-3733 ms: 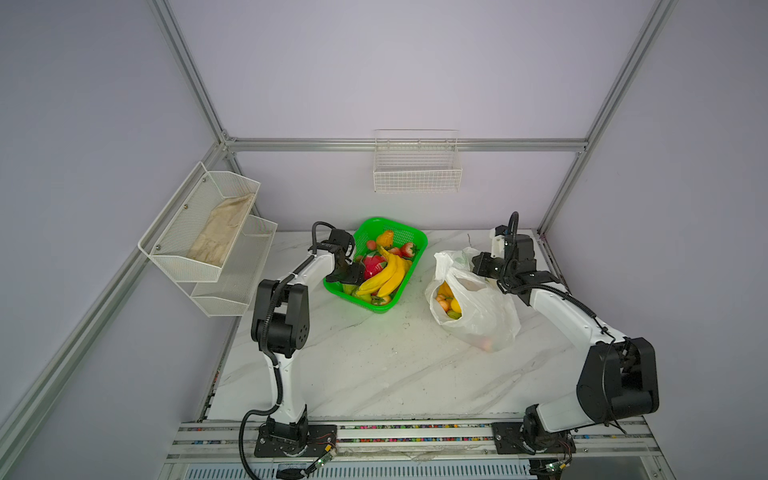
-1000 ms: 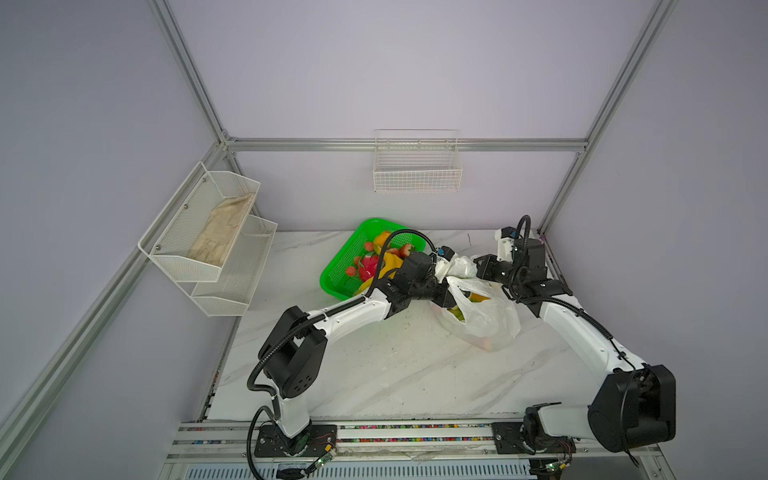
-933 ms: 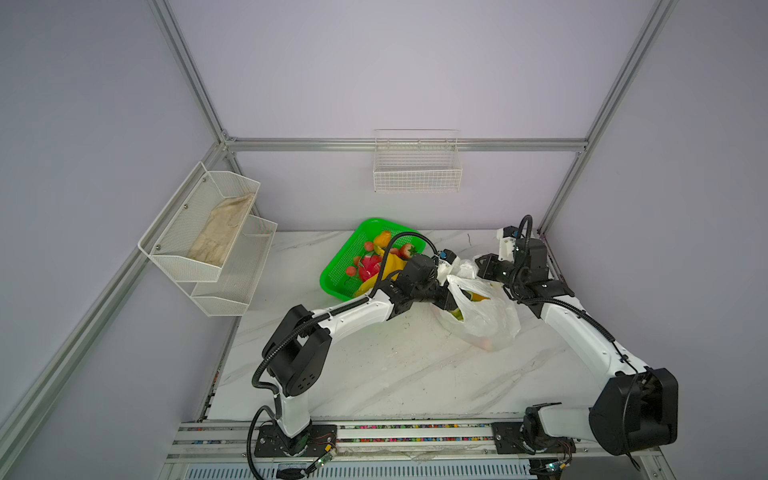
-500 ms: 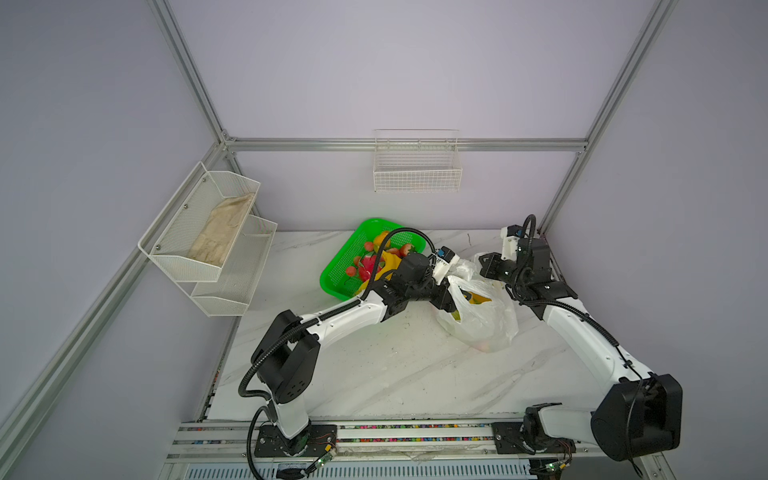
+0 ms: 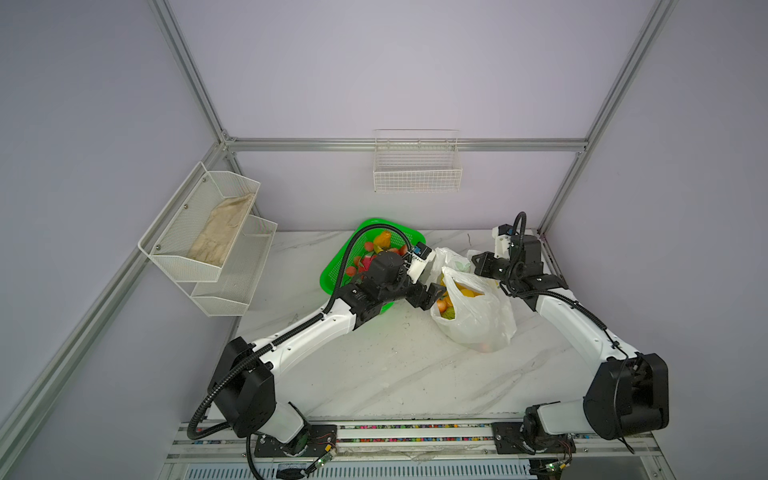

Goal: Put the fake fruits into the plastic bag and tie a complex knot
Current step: 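Open the left gripper inside the bag mouth to drop the dragon fruit, then raise the left gripper out of the bag while the right gripper holds the bag edge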

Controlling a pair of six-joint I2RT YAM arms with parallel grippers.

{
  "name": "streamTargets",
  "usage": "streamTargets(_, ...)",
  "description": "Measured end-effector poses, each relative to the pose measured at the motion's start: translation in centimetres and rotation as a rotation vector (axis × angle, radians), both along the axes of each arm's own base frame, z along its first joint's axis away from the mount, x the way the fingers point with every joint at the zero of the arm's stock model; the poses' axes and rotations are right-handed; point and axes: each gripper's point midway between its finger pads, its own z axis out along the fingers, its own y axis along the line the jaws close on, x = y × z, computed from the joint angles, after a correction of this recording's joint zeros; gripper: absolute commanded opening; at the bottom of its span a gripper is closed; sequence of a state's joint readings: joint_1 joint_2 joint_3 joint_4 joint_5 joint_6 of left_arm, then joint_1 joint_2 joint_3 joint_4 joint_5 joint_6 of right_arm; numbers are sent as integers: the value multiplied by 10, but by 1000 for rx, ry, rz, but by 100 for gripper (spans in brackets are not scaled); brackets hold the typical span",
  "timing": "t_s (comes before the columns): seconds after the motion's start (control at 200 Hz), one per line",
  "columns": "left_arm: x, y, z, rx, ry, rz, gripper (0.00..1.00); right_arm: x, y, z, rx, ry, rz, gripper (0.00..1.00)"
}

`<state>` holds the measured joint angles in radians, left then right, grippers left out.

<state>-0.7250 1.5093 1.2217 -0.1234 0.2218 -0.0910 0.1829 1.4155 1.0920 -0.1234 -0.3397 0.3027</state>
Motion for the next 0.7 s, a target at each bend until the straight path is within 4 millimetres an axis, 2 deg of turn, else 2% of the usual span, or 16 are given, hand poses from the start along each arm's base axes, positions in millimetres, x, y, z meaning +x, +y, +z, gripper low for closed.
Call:
streamTargets(0.095, 6, 5, -11, 50, -6, 28, 93, 0, 3, -6, 6, 18, 15, 0)
streamTargets(0.2, 15, 9, -19, 101, -23, 63, 93, 1, 4, -4, 11, 15, 21, 0)
streamTargets(0.37, 32, 5, -4, 117, -90, 93, 92, 1, 7, 0, 19, 7, 34, 0)
streamTargets(0.51, 44, 0, 16, 100, -148, 103, 83, 1, 8, 0, 23, 7, 41, 0)
streamTargets(0.7, 61, -8, 38, 49, -190, 97, 59, 4, 10, -1, 28, 12, 51, 0)
